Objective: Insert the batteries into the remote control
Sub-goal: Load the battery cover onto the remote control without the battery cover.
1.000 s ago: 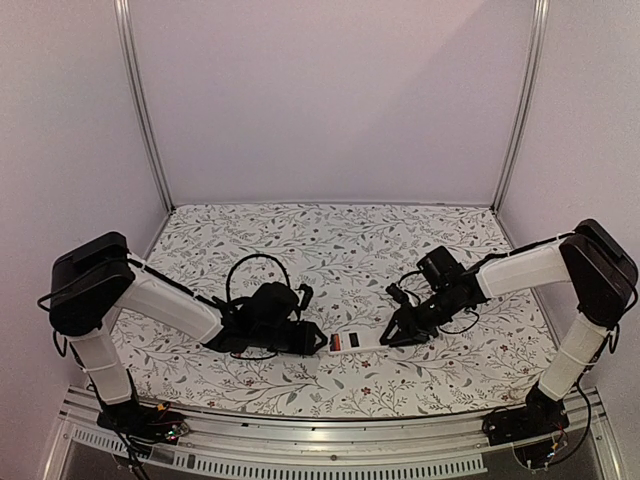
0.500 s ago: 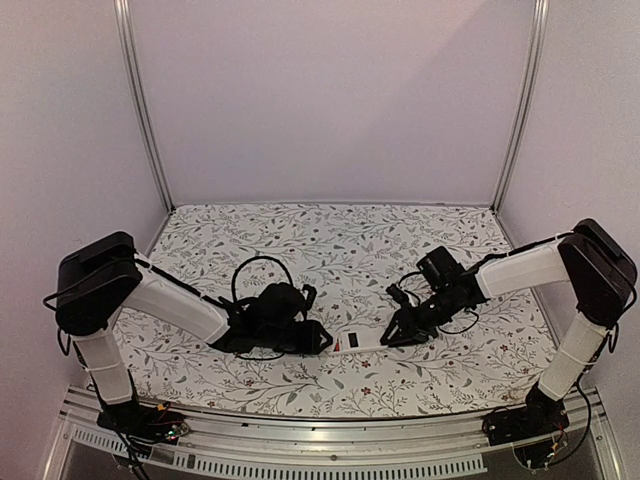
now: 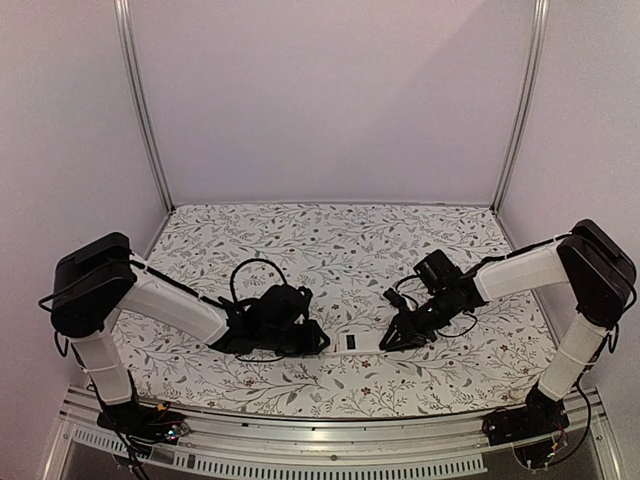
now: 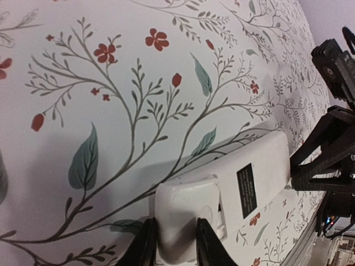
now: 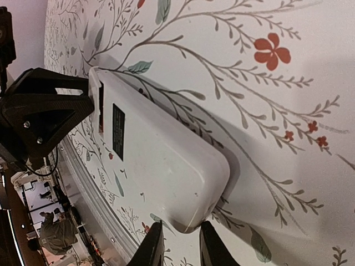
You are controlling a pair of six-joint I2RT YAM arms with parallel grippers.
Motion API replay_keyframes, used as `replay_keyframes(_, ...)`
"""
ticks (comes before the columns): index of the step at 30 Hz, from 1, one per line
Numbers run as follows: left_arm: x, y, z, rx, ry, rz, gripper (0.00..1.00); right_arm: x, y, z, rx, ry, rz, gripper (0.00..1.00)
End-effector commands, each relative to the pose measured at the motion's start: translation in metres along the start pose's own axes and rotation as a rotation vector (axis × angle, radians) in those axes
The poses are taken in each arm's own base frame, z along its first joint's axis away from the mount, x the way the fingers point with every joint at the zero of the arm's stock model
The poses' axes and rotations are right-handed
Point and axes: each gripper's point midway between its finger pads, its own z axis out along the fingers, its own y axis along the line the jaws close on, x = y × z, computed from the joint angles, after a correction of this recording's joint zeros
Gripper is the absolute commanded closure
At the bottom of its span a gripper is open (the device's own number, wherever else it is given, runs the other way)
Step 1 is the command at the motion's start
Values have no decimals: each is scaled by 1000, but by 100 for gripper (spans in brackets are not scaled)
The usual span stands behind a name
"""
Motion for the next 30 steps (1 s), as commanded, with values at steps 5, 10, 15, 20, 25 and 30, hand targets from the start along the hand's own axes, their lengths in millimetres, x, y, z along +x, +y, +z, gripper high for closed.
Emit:
replay_keyframes(5,29,23,-5,-124,70,-36,76,7,8,11,-39,18,-22,79)
replay_keyframes(10,32,25,-6,-146,65,-57,76,10,10,14,-42,27,-25,79)
replay_keyframes(15,36,24,-7,-147,63,-78,74,13,12,17,-47,30,-23,80)
replay_keyframes(20,41,27,-7,-165,69,-93,74,14,12,19,-48,32,-25,81)
replay_keyframes(25,47,29,-5,-168,85,-107,78,13,13,19,-51,33,-26,81)
replay_keyframes(30,52,31,-3,-177,98,-115,78,14,15,20,-56,37,-26,81)
